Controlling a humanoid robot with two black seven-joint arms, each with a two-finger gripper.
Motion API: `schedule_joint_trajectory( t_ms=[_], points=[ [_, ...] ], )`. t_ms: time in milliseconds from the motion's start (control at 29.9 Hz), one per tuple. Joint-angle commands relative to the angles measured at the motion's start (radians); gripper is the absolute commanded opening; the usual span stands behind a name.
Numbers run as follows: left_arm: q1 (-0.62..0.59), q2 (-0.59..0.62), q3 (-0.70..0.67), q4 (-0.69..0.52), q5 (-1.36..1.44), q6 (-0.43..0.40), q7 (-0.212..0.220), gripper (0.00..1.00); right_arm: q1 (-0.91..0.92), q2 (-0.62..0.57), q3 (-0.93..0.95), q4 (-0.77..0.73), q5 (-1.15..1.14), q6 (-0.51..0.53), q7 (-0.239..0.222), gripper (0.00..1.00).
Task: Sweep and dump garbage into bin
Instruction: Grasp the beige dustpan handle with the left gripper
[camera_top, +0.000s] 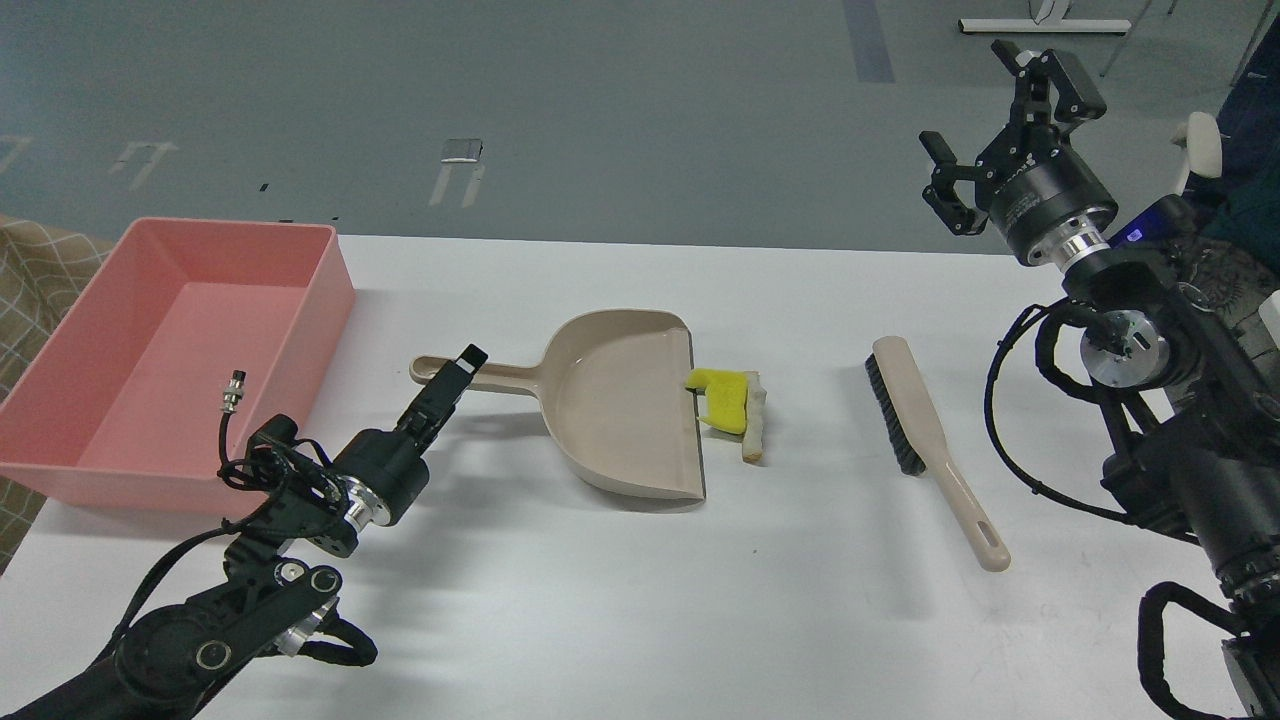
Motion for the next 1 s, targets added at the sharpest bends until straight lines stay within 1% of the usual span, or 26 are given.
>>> schedule_joint_trajectory(
  t_ms=[0, 301, 468, 535, 702, 802, 869, 936, 969],
  points=[
    [-0.009, -0.003, 0.007, 0.009, 0.000, 0.000, 0.003, 0.87, 0.000, 0.000, 0.001, 0.000, 0.000, 0.000, 0.000, 1.00],
    [-0.032, -0.005, 0.008, 0.016, -0.006, 0.000, 0.006, 0.83, -0.002, 0.001, -0.001, 0.000, 0.000, 0.000, 0.000, 1.00],
    [-0.030, -0.003, 0.008, 0.016, -0.005, 0.000, 0.006, 0.76, -0.002, 0.001, -0.001, -0.002, 0.000, 0.000, 0.000, 1.00],
    [-0.030, -0.003, 0.008, 0.016, -0.006, 0.000, 0.008, 0.70, -0.002, 0.001, -0.001, -0.002, 0.000, 0.000, 0.000, 1.00],
    [-0.028, -0.005, 0.007, 0.016, -0.014, 0.002, 0.008, 0.66, 0.000, 0.001, -0.001, -0.003, -0.002, 0.000, 0.000, 1.00],
    [-0.028, -0.005, 0.007, 0.016, -0.015, 0.002, 0.008, 0.54, -0.002, 0.001, -0.001, -0.003, 0.000, 0.000, 0.000, 1.00],
    [-0.025, -0.005, 0.007, 0.016, -0.017, 0.002, 0.008, 0.50, -0.002, 0.001, -0.001, -0.005, 0.000, 0.000, 0.000, 1.00],
    [-0.028, -0.005, 0.007, 0.016, -0.015, 0.000, 0.008, 0.41, 0.000, 0.003, -0.001, -0.003, 0.000, 0.000, 0.000, 1.00],
    [-0.028, -0.005, 0.007, 0.016, -0.015, 0.000, 0.008, 0.39, 0.000, 0.003, -0.001, -0.003, -0.002, 0.000, 0.000, 1.00]
  ],
)
